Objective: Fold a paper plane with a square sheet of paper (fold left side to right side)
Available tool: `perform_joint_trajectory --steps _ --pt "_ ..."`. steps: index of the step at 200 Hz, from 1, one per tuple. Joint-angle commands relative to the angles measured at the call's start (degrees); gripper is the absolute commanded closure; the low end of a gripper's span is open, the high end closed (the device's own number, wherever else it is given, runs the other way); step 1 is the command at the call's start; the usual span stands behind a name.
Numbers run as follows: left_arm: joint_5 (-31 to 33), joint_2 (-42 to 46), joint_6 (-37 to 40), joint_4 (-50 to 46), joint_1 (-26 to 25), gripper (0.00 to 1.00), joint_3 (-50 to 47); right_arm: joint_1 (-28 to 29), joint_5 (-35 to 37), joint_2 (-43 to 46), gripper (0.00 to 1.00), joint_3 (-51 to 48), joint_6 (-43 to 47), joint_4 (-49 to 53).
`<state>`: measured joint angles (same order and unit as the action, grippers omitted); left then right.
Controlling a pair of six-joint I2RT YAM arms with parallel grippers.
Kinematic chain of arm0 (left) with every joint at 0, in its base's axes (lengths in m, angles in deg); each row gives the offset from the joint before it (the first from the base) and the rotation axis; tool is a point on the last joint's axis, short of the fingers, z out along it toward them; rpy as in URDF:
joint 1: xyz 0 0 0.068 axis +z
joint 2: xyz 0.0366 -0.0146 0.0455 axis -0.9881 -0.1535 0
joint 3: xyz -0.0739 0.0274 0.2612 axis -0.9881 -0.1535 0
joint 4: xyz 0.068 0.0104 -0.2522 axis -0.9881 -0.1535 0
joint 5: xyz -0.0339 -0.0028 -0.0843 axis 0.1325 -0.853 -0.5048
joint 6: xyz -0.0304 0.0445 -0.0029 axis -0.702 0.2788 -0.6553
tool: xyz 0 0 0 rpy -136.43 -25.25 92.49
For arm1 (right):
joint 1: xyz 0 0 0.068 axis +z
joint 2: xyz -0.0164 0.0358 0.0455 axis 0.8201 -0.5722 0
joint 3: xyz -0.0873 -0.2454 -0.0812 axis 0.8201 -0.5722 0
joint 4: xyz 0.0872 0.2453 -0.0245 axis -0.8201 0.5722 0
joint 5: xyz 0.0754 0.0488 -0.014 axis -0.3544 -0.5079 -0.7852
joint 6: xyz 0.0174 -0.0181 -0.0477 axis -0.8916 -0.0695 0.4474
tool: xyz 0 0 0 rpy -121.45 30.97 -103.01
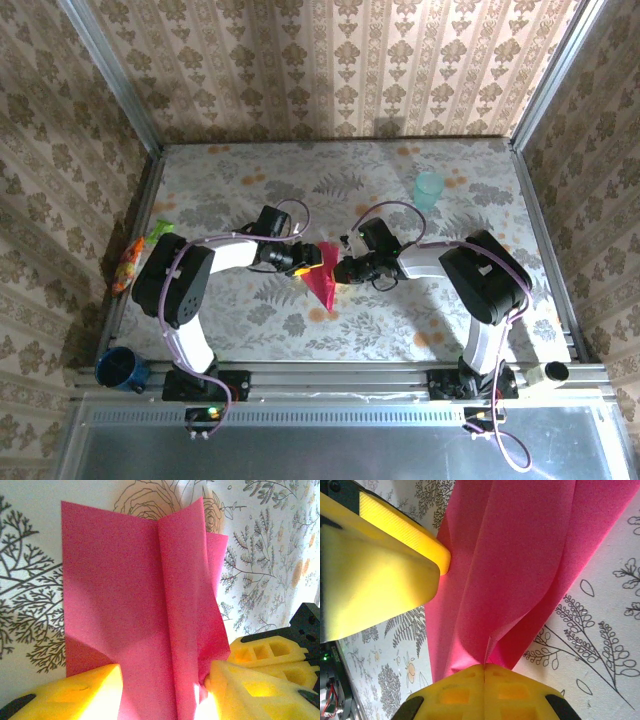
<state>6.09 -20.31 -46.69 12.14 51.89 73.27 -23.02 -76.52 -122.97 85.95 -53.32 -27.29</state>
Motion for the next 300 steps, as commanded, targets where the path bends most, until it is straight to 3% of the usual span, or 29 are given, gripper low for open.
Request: perform_joint_trajectory --steps 1,300 --pt "2.36 -2.38 1.46 -3.11 -0.69 0.49 -0.50 0.01 1.72 0.72 0.92 1.10 1.13 2.62" --pt "1.91 -2.00 1.45 -3.55 -0.78 0.49 0.63 -0.02 6.16 -4.76 0.95 4.56 3.98 9.31"
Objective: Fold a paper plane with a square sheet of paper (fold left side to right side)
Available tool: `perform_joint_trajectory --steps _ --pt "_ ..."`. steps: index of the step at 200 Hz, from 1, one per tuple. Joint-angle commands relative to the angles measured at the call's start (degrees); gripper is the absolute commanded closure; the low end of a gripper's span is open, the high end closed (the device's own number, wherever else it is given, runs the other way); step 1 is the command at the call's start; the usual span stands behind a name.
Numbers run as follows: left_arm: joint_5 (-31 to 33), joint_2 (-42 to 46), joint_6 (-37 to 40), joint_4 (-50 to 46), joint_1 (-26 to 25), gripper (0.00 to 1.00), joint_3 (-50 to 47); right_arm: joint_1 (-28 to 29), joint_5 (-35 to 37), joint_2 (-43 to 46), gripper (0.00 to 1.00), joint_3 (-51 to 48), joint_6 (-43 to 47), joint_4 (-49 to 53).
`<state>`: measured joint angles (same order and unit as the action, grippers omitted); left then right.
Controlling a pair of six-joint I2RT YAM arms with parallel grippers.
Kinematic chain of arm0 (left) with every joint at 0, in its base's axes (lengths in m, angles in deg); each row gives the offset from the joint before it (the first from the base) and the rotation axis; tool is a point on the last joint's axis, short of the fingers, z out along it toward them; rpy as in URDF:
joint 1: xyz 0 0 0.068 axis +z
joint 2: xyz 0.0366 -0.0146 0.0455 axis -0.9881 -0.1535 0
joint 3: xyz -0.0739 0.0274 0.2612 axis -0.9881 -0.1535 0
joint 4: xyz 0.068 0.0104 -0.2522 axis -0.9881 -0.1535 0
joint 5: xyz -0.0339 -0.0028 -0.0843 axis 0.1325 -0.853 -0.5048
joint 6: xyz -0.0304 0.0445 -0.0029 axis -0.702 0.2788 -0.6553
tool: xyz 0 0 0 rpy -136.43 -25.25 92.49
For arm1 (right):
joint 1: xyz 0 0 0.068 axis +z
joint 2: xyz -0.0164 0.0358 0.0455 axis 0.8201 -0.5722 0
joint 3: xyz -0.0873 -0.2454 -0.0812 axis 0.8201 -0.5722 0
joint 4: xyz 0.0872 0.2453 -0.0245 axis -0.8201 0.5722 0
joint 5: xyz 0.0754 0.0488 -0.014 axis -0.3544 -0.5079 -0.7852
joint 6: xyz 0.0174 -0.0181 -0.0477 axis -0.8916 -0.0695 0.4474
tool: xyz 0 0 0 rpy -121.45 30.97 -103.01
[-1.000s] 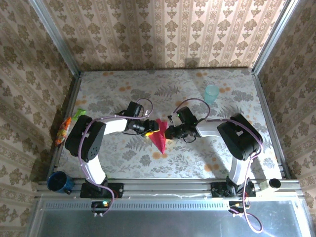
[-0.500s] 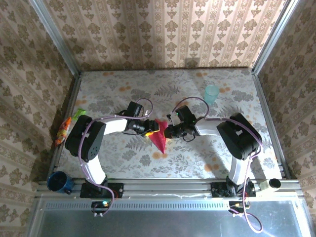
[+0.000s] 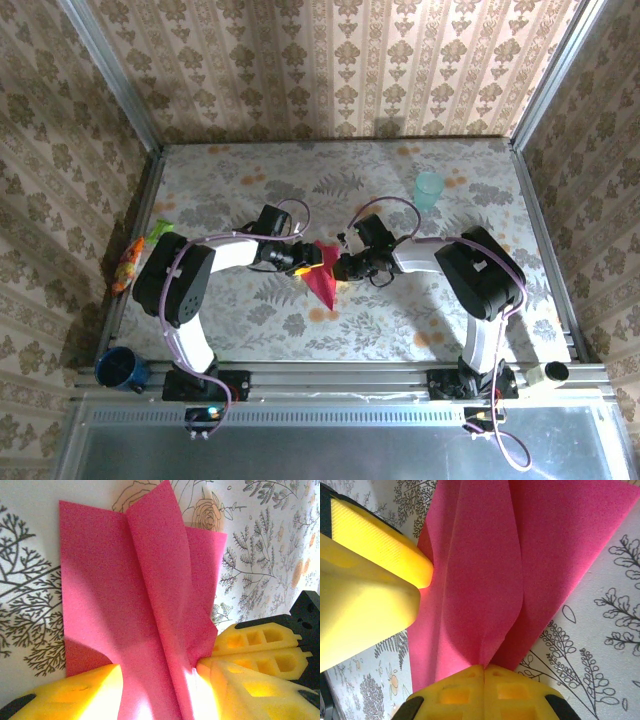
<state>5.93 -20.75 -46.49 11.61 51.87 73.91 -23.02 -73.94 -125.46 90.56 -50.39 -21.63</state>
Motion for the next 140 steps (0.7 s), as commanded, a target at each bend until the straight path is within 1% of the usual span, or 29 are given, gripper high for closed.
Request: perform_joint_trajectory --steps 1,75,89,105,122,126,135,140 --pt "2.02 -1.49 1.24 -2.98 -0.76 0.49 0.02 -0.01 3.61 -2.25 0.95 -0.10 1.07 3.70" --pt "1.71 4.35 1.53 -5.44 -0.07 0.47 3.57 0.27 5.20 -3.57 0.97 -2.10 0.21 4.83" --pt "1.28 4.81 1.92 -5.85 0.30 0.49 3.99 0.27 5.53 -3.55 0.98 -2.09 0.15 5.21" --pt "-0.14 4.67 2.11 -5.20 0.60 0.58 4.29 0.27 6.16 -3.28 0.98 -2.05 0.17 5.83" --pt "-1.80 3.58 2.55 -3.90 0.65 0.73 5.04 0.27 6.79 -3.29 0.99 -1.63 0.25 6.94" --pt "-3.72 3.23 2.63 -3.56 0.61 0.76 5.31 0.27 6.89 -3.30 0.99 -1.55 0.15 7.07" --pt "-4.99 2.34 2.72 -2.64 0.65 0.84 5.66 0.27 7.08 -3.42 0.99 -1.40 0.04 7.35" --pt "-5.62 1.92 2.73 -2.06 0.58 0.87 5.92 0.27 7.05 -3.40 0.99 -1.39 -0.04 7.44"
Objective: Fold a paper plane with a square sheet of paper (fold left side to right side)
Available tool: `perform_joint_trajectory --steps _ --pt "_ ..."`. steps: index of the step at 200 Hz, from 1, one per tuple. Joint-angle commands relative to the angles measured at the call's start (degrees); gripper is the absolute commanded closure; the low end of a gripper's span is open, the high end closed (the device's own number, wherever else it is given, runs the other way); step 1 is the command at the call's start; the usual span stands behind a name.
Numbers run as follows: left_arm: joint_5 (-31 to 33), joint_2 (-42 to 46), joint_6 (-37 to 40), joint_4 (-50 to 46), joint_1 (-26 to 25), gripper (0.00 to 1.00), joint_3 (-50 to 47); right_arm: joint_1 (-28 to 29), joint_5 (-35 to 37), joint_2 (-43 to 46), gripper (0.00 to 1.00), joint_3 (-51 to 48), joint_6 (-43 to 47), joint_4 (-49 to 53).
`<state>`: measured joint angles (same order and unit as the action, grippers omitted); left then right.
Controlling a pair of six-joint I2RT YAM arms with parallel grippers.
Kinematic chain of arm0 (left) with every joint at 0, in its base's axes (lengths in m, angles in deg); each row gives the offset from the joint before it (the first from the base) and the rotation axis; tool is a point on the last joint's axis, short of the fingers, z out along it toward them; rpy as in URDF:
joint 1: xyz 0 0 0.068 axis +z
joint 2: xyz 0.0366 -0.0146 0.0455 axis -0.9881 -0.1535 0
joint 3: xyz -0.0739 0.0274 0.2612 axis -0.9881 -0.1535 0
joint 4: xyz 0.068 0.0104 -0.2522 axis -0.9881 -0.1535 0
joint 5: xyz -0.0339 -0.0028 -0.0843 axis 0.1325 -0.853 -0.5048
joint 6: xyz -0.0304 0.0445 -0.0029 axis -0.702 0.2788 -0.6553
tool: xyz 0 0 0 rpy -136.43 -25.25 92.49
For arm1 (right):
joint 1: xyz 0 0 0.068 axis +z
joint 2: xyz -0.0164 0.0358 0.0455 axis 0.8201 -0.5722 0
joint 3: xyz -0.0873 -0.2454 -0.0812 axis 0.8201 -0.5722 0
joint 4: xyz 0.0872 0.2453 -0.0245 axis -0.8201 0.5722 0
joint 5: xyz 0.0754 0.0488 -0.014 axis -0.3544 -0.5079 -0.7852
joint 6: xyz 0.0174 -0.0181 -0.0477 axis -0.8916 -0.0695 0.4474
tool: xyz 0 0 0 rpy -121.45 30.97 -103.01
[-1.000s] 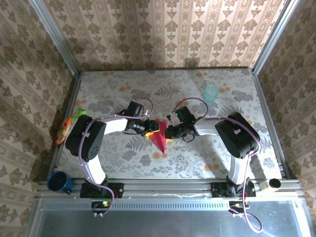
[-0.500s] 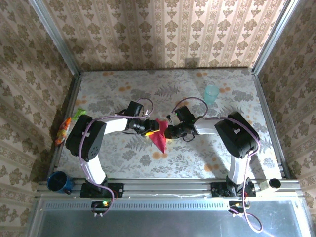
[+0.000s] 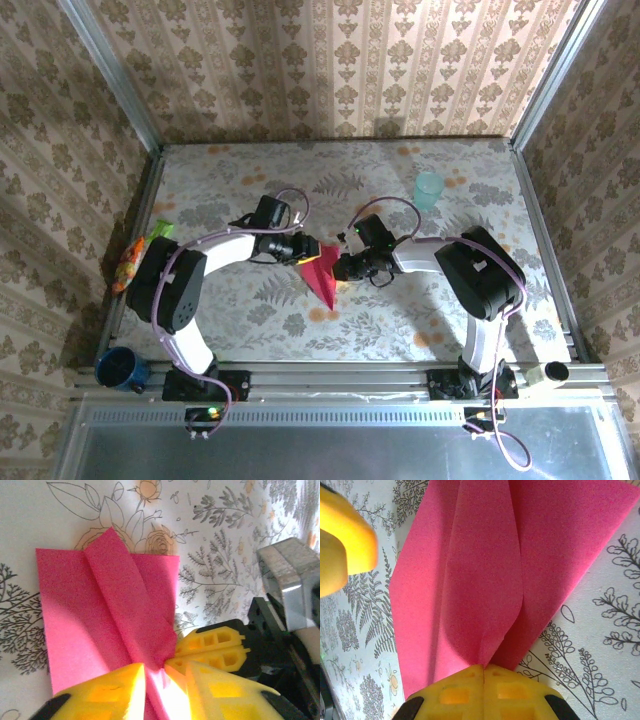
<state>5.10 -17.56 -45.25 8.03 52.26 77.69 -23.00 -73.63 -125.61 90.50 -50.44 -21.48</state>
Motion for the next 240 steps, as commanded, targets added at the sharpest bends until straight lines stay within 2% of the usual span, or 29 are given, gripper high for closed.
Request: perform_joint_trajectory --steps 1,40,73,143,240 --pt "-4.90 -1.36 1.48 1.66 0.17 0.88 2.15 0.25 6.72 -3.23 0.99 -1.32 0.04 7.25" --pt "-8.16 -5.44 2.26 3.15 -0.17 0.96 4.22 0.32 7.45 -3.18 0.99 -1.47 -0.18 7.81" --pt "-9.13 -8.73 3.16 2.95 -0.63 0.98 5.82 0.33 7.92 -3.38 0.99 -1.24 -0.09 8.51" --pt "-4.38 -11.37 4.94 -0.67 -0.50 1.00 4.06 0.33 8.26 -3.64 0.99 -0.53 0.66 10.15" --pt "0.94 -13.65 7.55 -4.54 -0.36 1.00 2.40 0.21 4.58 -4.32 0.97 0.97 0.01 8.46"
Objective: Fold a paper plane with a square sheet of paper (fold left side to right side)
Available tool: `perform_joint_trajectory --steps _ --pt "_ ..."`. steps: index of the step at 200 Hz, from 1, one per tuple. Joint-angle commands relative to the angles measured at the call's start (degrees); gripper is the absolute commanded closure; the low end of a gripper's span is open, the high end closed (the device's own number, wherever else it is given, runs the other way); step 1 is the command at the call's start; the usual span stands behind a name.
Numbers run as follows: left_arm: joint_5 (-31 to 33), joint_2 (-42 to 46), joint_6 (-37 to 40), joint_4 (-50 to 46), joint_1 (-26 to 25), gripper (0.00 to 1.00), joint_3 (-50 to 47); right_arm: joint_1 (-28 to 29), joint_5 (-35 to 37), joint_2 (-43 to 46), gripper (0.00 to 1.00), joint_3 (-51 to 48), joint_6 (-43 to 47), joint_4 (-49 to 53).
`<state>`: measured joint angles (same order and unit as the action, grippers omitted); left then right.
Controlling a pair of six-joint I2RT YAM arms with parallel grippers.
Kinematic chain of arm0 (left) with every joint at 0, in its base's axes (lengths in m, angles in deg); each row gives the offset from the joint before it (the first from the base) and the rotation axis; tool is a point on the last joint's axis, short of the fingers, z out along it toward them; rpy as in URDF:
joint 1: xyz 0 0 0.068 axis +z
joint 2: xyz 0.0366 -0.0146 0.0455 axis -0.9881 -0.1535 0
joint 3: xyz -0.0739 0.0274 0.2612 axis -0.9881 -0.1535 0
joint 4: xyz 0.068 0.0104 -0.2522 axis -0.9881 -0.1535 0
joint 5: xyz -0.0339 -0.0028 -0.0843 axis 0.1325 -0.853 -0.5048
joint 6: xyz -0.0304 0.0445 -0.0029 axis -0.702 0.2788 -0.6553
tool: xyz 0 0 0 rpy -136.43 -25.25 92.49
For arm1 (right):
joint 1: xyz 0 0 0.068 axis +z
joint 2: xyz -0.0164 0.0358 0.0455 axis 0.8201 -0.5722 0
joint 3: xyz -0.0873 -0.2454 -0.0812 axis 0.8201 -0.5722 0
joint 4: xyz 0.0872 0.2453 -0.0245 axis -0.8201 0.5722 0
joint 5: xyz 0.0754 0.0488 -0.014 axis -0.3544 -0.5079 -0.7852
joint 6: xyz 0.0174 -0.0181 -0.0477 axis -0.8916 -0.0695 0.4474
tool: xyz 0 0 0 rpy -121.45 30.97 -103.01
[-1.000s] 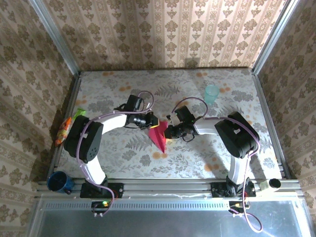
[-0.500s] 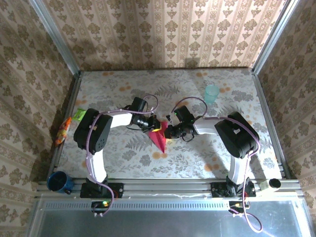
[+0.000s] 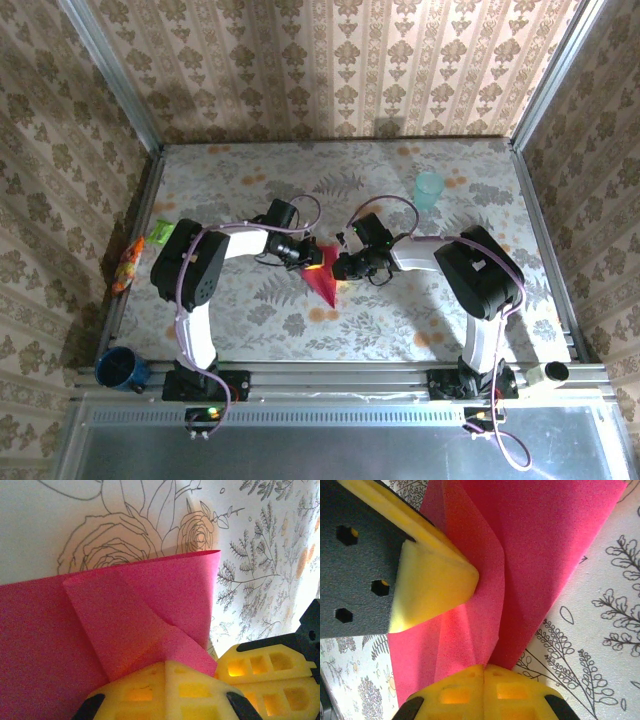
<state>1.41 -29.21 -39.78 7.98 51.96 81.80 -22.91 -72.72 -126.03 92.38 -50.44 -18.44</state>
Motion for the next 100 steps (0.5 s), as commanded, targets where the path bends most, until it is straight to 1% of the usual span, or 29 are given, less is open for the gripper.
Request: perform_joint_trajectory --steps 1,35,47,76,100 --pt "4.64 -2.00 2.08 -4.49 -0.06 1.00 -1.75 0.09 3.57 -3.84 0.97 -0.91 -0.04 5.36" --pt "5.79 -2.08 2.22 -5.10 -0.06 1.00 -2.53 -0.44 0.47 -2.46 0.94 0.29 -1.83 3.53" --pt "6.05 -2.09 2.34 -5.28 -0.06 1.00 -2.70 -0.74 -0.66 -1.08 0.91 0.71 -2.60 2.76" --pt "6.59 -2.40 2.25 -5.58 -0.06 1.00 -2.87 -1.97 -2.47 3.10 0.80 1.82 -4.19 2.69" --pt "6.68 -2.71 1.91 -5.39 -0.06 1.00 -2.89 -3.16 -1.84 6.56 0.72 2.14 -3.81 6.73"
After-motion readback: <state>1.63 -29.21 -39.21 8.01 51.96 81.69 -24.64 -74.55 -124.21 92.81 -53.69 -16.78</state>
